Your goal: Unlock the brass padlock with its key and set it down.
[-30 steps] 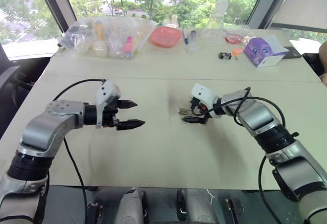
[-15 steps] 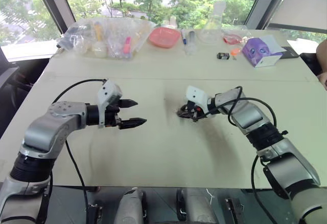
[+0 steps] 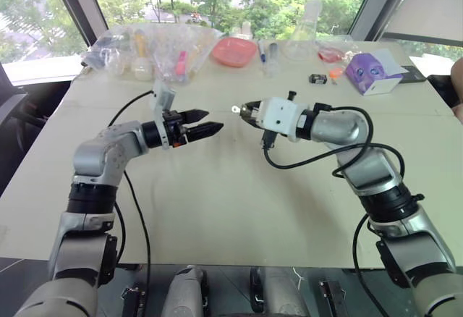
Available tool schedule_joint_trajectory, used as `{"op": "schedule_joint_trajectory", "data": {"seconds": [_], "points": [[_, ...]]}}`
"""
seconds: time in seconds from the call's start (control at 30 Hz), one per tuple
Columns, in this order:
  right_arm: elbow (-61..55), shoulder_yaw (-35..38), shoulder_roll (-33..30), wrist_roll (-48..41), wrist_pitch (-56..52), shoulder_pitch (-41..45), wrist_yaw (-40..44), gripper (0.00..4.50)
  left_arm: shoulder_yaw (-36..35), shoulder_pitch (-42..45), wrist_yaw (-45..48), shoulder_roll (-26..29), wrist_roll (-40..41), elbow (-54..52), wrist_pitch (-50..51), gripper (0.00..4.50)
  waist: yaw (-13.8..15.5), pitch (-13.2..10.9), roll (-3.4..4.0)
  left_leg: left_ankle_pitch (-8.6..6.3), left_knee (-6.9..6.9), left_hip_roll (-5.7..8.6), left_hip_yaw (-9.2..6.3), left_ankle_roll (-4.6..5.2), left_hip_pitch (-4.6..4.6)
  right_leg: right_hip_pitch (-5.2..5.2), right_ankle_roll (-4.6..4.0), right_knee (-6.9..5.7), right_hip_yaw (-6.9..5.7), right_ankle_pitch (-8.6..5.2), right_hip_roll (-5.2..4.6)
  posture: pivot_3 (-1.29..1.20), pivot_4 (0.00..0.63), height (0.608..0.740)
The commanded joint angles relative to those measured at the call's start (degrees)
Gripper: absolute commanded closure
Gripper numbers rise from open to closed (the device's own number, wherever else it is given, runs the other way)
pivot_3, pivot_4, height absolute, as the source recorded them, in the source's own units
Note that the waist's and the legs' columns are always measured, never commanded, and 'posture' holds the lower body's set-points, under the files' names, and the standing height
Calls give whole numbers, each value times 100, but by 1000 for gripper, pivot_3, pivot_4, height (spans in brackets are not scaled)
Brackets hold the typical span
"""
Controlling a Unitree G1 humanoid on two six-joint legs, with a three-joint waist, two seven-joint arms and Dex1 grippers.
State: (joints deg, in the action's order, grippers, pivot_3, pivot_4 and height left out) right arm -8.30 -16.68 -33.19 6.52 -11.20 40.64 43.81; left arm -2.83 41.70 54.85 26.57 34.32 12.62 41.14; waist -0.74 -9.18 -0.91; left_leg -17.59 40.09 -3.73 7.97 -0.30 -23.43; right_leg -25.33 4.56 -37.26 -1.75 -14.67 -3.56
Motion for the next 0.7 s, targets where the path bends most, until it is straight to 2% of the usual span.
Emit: {"op": "schedule_joint_trajectory", "data": {"seconds": [0.03,0.1,0.17,0.2,0.5,0.6,0.67,0.7], "points": [[-484,136,-26,114,-87,69,-34,3824,39,362,371,-121,36,246,-187,520,-1,0,0,0,0,0,1,-1,0,0,0,-1,0,0,0,0,150,733],[-583,105,-37,260,-134,83,-82,3824,-105,572,531,-226,262,349,-67,1042,1,0,0,1,1,0,1,-1,0,0,0,-1,0,0,0,0,150,733],[-651,120,-3,313,-217,65,-102,3824,-182,667,671,-254,382,374,28,2177,2,0,0,1,1,0,1,-1,-1,0,0,0,0,0,0,0,150,733],[-674,124,12,331,-248,52,-103,3824,-145,693,696,-249,330,390,-1,2531,1,0,0,1,1,0,1,-1,-1,0,0,0,1,0,-1,0,150,733],[-803,114,85,439,-372,-34,-133,3824,43,812,864,-284,-6,656,-269,2531,-3,0,0,1,0,0,-1,-1,0,0,0,0,0,0,0,0,150,733],[-834,109,93,441,-405,-46,-113,3824,-25,836,856,-368,14,726,-323,3368,0,0,0,1,0,0,-1,-1,0,0,0,0,1,0,0,0,150,733],[-847,103,89,438,-449,-59,-78,3824,-40,839,858,-394,19,724,-340,4416,9,0,0,1,1,0,-1,-1,0,1,0,0,0,0,0,0,150,733],[-865,97,75,434,-471,-82,-50,3824,-3,819,884,-388,-20,692,-374,4469,7,0,0,1,1,1,-1,-1,0,1,0,0,1,0,-1,0,150,733]]}}
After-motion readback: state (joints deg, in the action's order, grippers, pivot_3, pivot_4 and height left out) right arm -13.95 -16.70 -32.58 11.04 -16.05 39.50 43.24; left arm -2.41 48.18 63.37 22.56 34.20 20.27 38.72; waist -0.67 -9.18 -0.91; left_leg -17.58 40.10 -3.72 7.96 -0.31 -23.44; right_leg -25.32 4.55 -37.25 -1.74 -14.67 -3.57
